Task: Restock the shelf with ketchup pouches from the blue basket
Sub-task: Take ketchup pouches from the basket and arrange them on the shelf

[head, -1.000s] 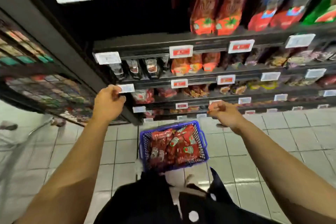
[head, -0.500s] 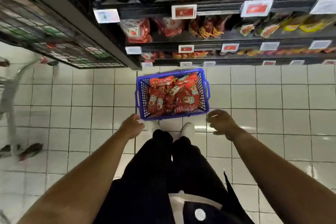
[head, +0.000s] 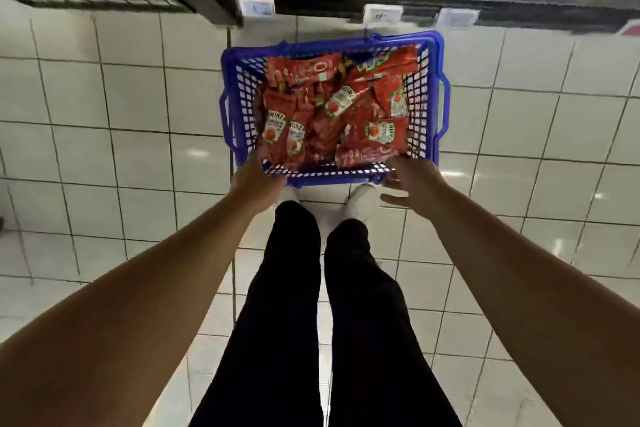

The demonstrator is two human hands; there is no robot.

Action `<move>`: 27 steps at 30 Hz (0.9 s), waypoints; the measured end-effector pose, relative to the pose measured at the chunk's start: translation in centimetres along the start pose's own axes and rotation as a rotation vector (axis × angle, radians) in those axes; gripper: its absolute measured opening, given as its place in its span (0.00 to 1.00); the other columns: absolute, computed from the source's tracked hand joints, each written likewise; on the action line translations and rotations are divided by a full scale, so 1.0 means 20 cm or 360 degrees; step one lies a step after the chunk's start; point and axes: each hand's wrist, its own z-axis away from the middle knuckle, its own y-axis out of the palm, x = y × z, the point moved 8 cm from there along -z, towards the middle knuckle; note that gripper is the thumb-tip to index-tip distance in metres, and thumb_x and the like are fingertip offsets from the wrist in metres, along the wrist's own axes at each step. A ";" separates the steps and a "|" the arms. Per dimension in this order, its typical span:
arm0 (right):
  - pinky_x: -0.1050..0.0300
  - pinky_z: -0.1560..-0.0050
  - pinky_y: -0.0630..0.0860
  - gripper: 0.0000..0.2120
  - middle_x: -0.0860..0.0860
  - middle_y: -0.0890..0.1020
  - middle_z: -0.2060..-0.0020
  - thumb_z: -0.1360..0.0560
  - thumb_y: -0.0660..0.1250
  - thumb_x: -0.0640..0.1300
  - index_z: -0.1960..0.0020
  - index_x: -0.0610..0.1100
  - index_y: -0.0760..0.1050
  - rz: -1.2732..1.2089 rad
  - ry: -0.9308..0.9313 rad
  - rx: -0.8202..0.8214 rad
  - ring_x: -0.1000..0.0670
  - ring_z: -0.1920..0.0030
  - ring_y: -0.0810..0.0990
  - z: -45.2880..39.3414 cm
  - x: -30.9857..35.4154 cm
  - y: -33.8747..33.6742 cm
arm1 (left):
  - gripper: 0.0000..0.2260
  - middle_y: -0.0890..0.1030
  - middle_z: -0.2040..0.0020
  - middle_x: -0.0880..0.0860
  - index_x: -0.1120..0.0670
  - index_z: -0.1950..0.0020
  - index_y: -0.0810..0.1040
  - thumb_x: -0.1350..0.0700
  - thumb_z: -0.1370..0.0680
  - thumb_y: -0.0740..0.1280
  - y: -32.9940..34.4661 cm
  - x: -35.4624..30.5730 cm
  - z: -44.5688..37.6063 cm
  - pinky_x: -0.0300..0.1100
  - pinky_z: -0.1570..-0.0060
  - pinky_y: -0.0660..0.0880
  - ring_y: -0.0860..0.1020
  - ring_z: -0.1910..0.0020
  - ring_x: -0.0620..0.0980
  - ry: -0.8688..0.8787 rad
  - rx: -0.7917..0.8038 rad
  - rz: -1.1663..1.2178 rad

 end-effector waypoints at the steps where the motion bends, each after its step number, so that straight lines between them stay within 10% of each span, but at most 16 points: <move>1: 0.48 0.58 0.83 0.10 0.44 0.78 0.56 0.24 0.69 0.44 0.44 0.42 0.78 -0.0020 0.0037 0.0009 0.47 0.55 0.80 -0.11 -0.01 0.04 | 0.30 0.77 0.33 0.58 0.49 0.27 0.68 0.42 0.28 0.66 0.03 -0.02 -0.10 0.52 0.40 0.73 0.76 0.37 0.64 0.0021 -0.0023 0.0001; 8: 0.53 0.59 0.80 0.08 0.48 0.80 0.57 0.24 0.71 0.51 0.54 0.47 0.79 -0.0326 0.0169 0.0026 0.50 0.60 0.80 -0.62 -0.02 0.24 | 0.35 0.73 0.28 0.57 0.51 0.20 0.55 0.47 0.22 0.68 0.25 0.02 -0.68 0.53 0.38 0.74 0.75 0.33 0.61 0.0071 -0.0118 0.0006; 13: 0.50 0.58 0.82 0.10 0.44 0.81 0.54 0.27 0.66 0.37 0.46 0.37 0.80 -0.1160 0.0239 0.0590 0.47 0.57 0.82 -0.76 0.10 0.45 | 0.42 0.65 0.25 0.59 0.50 0.19 0.51 0.44 0.25 0.72 0.26 0.12 -0.86 0.56 0.30 0.69 0.69 0.28 0.62 -0.0004 -0.0312 -0.0044; 16: 0.54 0.61 0.83 0.08 0.45 0.84 0.57 0.29 0.71 0.40 0.58 0.34 0.84 -0.1042 0.0359 0.0393 0.48 0.61 0.84 -0.85 0.07 0.43 | 0.46 0.65 0.27 0.60 0.49 0.19 0.51 0.44 0.28 0.76 0.30 0.13 -0.91 0.57 0.32 0.69 0.70 0.30 0.62 -0.0012 -0.0343 -0.0086; 21: 0.61 0.43 0.78 0.17 0.53 0.86 0.52 0.24 0.71 0.52 0.38 0.47 0.83 -0.0901 0.0494 0.0168 0.53 0.60 0.85 -0.93 0.04 0.43 | 0.46 0.74 0.34 0.59 0.49 0.23 0.57 0.41 0.32 0.78 0.25 0.14 -0.93 0.59 0.37 0.74 0.75 0.35 0.62 0.0029 -0.0436 -0.0095; 27: 0.63 0.64 0.75 0.18 0.52 0.87 0.53 0.29 0.74 0.57 0.43 0.49 0.81 -0.0718 0.0331 -0.0138 0.50 0.55 0.85 -0.92 0.06 0.36 | 0.41 0.80 0.36 0.56 0.55 0.30 0.69 0.45 0.37 0.82 0.26 0.19 -0.93 0.53 0.40 0.77 0.79 0.38 0.59 -0.0070 -0.0430 -0.0080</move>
